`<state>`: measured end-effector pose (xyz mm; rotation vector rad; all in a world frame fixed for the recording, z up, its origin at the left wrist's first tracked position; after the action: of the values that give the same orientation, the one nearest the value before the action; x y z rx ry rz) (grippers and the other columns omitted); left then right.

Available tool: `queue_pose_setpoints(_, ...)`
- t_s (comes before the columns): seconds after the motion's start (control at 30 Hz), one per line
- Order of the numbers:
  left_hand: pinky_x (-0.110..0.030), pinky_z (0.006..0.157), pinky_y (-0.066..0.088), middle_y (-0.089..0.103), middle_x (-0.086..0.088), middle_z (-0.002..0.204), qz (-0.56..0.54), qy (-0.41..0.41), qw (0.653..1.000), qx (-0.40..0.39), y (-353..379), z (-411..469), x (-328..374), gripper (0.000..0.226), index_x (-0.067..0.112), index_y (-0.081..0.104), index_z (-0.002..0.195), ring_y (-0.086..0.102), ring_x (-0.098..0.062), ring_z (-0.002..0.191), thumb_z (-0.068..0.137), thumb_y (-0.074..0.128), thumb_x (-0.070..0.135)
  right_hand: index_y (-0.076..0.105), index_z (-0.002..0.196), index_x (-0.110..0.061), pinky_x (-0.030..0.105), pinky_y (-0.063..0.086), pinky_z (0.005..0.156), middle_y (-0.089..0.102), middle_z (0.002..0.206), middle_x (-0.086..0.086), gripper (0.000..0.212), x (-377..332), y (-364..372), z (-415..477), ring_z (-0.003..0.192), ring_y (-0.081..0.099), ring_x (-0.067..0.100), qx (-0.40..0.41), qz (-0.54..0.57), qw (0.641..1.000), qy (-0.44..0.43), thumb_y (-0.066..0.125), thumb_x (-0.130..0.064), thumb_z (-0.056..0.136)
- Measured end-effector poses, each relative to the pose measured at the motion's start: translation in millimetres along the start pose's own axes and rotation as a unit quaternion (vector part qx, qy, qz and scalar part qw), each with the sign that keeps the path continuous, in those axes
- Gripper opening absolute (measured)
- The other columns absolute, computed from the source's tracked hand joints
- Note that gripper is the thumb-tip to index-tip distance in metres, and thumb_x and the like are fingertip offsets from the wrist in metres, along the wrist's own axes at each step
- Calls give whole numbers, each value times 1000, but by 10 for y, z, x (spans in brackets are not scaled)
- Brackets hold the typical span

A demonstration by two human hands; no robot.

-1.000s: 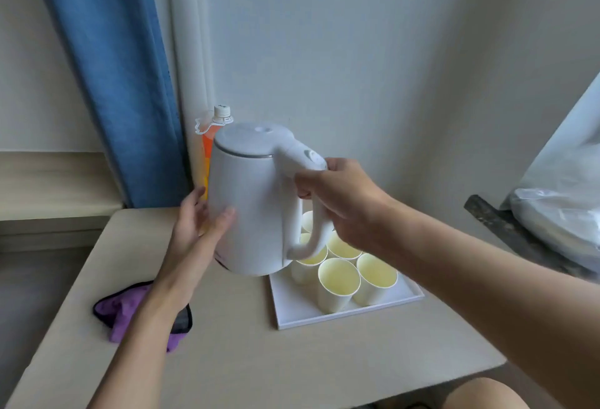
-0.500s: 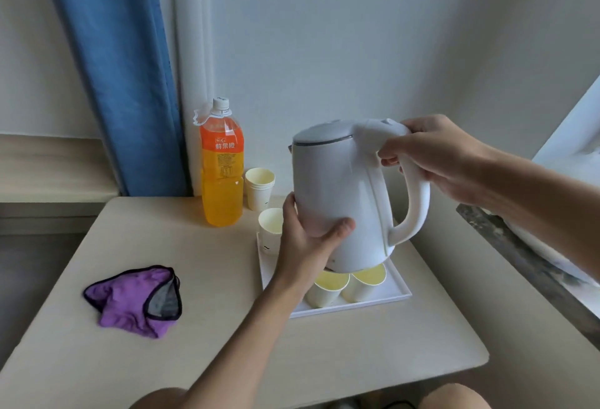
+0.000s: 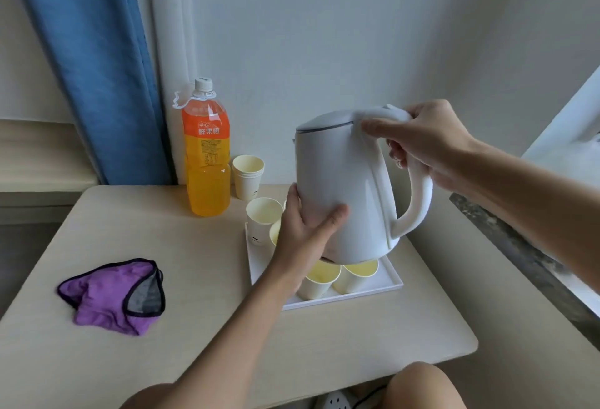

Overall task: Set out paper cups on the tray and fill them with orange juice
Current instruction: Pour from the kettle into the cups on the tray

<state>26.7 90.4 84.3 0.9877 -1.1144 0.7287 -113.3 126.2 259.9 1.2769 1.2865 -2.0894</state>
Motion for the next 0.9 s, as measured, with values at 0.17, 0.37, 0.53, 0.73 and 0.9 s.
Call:
queue_pose_setpoints(0.17, -25, 112, 37, 56, 8, 141, 111, 1, 994, -3, -171, 58, -4, 49, 23, 40, 155, 50, -6, 134, 108, 51, 26, 69, 77, -1, 25, 33, 45, 48, 57, 6, 26, 60, -331, -186, 44, 40, 14, 108, 74, 991, -31, 83, -23, 74)
queue_pose_setpoints(0.37, -44, 105, 47, 54, -11, 145, 545, -26, 837, -42, -493, 127, -282, 45, 20, 58, 142, 52, -33, 131, 100, 44, 8, 66, 79, 6, 26, 32, 44, 47, 59, 10, 34, 115, -750, -363, 45, 40, 16, 132, 77, 986, -70, 82, -23, 73)
queue_pose_setpoints(0.53, -34, 100, 49, 63, -9, 135, 473, -12, 880, -43, -283, 88, -270, 40, 14, 64, 134, 59, -28, 125, 99, 49, 4, 65, 77, 9, 28, 34, 46, 47, 55, 9, 35, 282, -789, -405, 46, 41, 17, 124, 51, 989, -69, 83, -22, 73)
queue_pose_setpoints(0.73, -26, 96, 55, 66, 6, 131, 108, -30, 989, -93, 209, -34, -203, 73, 21, 53, 141, 65, -9, 117, 76, 82, 36, 61, 85, 19, 27, 33, 47, 47, 57, 11, 47, 397, -607, -316, 53, 40, 19, 79, 57, 994, -58, 83, -21, 73)
queue_pose_setpoints(0.9, -19, 82, 56, 66, 4, 132, 12, -43, 997, -55, 243, -46, -198, 72, 21, 47, 140, 70, -10, 110, 80, 88, 19, 60, 83, 19, 28, 32, 48, 45, 57, 12, 48, 281, -365, -133, 53, 38, 19, 10, 32, 997, -68, 83, -21, 72)
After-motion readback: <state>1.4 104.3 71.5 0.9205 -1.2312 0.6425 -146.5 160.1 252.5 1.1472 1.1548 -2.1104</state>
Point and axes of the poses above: each hand's wrist, its own z-axis towards the middle knuckle, its own y-axis out of the palm, x = y × z, the point moved 3 cm from there along z, towards the middle knuckle
